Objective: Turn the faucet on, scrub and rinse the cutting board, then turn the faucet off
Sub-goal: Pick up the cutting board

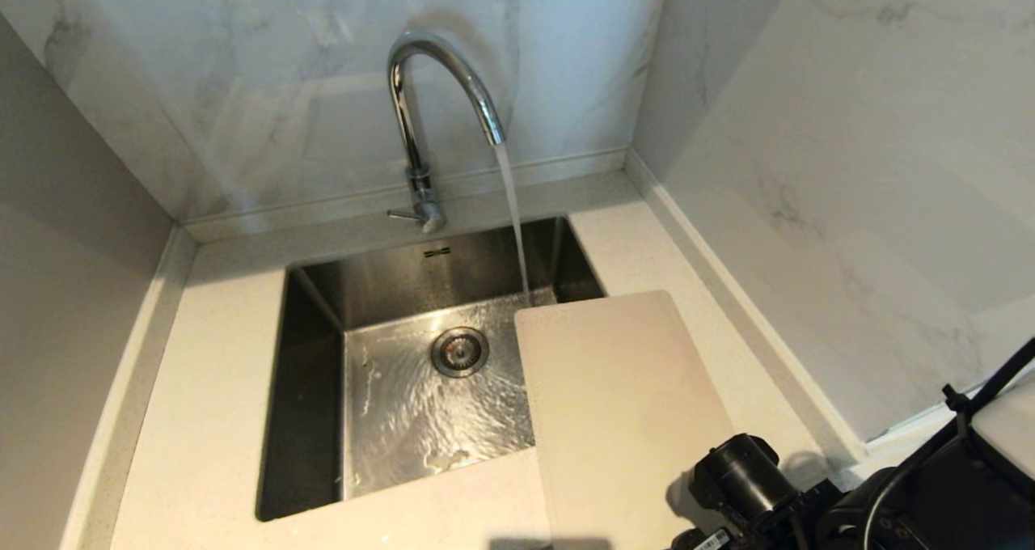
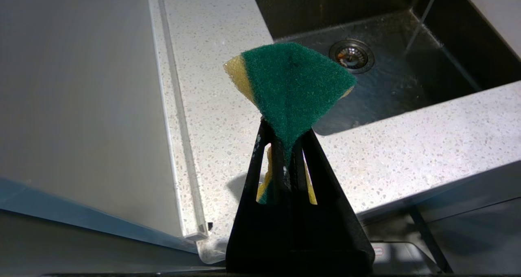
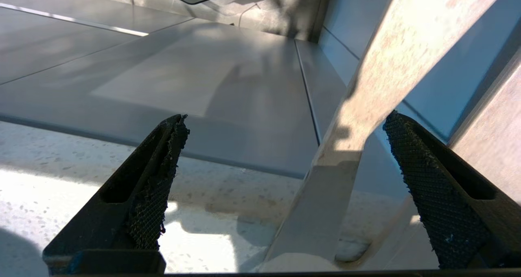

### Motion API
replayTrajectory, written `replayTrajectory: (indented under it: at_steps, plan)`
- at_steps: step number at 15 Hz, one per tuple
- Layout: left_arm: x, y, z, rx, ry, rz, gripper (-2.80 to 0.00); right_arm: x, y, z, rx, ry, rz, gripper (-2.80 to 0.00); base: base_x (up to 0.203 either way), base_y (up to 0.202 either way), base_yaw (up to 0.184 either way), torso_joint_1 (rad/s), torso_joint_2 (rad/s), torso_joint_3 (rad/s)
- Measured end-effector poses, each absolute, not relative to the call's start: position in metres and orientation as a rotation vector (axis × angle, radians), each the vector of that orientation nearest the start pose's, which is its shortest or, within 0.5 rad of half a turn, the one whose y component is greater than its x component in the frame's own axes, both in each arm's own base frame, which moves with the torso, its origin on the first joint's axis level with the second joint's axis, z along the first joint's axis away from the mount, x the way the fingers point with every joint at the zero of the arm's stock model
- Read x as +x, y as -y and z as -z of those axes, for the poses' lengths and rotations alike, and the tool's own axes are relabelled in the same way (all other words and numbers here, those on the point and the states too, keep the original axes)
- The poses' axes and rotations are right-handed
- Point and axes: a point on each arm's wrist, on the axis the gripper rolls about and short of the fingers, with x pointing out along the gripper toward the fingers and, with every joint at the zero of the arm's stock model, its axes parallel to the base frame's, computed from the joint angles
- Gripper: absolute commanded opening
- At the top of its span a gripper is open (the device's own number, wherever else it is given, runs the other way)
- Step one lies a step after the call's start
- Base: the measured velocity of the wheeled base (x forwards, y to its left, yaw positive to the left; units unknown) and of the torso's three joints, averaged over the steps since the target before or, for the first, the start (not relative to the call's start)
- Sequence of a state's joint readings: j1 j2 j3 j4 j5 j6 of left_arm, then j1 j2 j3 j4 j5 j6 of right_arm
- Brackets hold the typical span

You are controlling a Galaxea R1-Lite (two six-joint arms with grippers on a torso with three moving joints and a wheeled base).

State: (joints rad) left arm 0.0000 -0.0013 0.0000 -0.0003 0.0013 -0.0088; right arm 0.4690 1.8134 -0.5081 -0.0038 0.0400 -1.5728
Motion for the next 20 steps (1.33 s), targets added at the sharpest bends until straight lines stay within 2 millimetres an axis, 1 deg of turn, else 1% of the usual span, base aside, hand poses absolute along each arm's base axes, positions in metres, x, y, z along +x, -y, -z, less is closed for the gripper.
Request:
replayTrajectory:
  at_steps: [3, 6, 11, 13, 17, 20]
  plan:
    - [-0.023, 0.000, -0.075, -0.009, 0.001, -0.001, -2.80, 0.197, -0.108, -0.045, -1.578, -0.679, -1.377, 0.00, 0.000, 0.000, 0.000, 0.000, 0.00, 0.000]
    - [-0.023, 0.000, -0.076, -0.009, 0.002, -0.001, -2.80, 0.193, -0.117, -0.046, -1.583, -0.716, -1.420, 0.00, 0.000, 0.000, 0.000, 0.000, 0.00, 0.000]
    - [-0.023, 0.000, -0.075, -0.009, 0.002, -0.001, -2.80, 0.191, -0.120, -0.046, -1.605, -0.748, -1.445, 0.00, 0.000, 0.000, 0.000, 0.000, 0.00, 0.000]
    - [-0.023, 0.000, -0.076, -0.009, 0.002, -0.002, -2.80, 0.188, -0.123, -0.045, -1.616, -0.767, -1.425, 0.00, 0.000, 0.000, 0.000, 0.000, 0.00, 0.000]
    - [-0.023, 0.000, -0.075, -0.008, 0.001, -0.001, -2.80, 0.176, -0.139, -0.044, -1.588, -0.820, -1.358, 0.00, 0.000, 0.000, 0.000, 0.000, 0.00, 0.000]
    - [-0.023, 0.000, -0.075, -0.008, 0.002, -0.001, -2.80, 0.175, -0.142, -0.044, -1.586, -0.830, -1.332, 0.00, 0.000, 0.000, 0.000, 0.000, 0.00, 0.000]
